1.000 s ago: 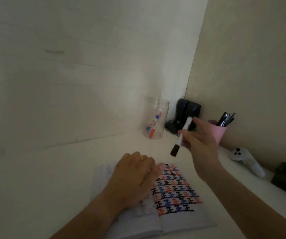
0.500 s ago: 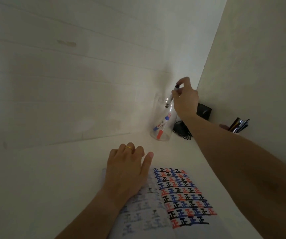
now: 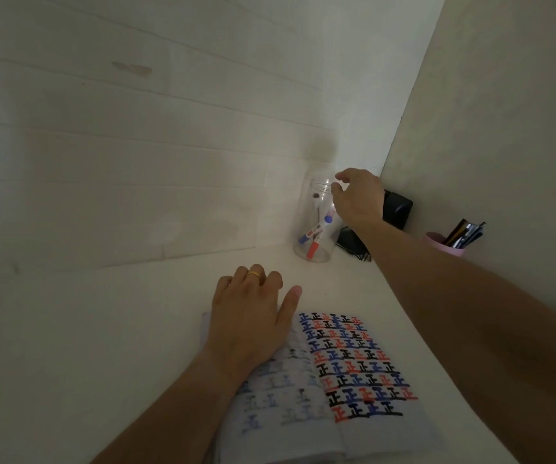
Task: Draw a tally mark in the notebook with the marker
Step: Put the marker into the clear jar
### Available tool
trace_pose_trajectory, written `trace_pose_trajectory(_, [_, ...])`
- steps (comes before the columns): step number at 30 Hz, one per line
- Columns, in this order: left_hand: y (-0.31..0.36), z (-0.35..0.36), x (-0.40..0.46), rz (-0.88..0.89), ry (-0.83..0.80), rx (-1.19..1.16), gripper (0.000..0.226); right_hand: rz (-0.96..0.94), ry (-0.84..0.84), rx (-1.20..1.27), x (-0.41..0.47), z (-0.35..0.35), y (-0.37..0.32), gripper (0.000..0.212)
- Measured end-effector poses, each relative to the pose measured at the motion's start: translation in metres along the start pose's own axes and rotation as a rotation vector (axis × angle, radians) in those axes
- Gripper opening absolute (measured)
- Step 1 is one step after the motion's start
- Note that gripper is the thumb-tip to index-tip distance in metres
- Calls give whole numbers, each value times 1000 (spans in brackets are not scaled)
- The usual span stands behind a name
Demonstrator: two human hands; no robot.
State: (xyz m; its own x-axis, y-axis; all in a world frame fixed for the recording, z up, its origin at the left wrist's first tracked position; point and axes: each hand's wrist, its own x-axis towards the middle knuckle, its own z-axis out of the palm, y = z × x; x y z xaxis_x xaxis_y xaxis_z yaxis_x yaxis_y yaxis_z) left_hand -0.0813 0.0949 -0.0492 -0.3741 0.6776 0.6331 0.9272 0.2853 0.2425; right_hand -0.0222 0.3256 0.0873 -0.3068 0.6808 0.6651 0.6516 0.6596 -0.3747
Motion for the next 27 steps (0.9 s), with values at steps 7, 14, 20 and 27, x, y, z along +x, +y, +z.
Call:
trace_pose_trajectory(7, [6, -30, -13, 42, 14, -24, 44, -13, -46, 139, -103, -93, 9, 37])
trace_pose_trajectory(14, [39, -85, -76, 78, -104, -80, 47, 206, -259, 118, -238, -165, 42, 35])
trace_pose_trajectory(20, [39, -94, -125, 4, -168, -61, 52, 264, -429, -109, -322, -162, 63, 47])
trace_pose_trajectory(27, [41, -83, -134, -78, -176, -37, 54, 175, -360, -267, -336, -149, 65, 55])
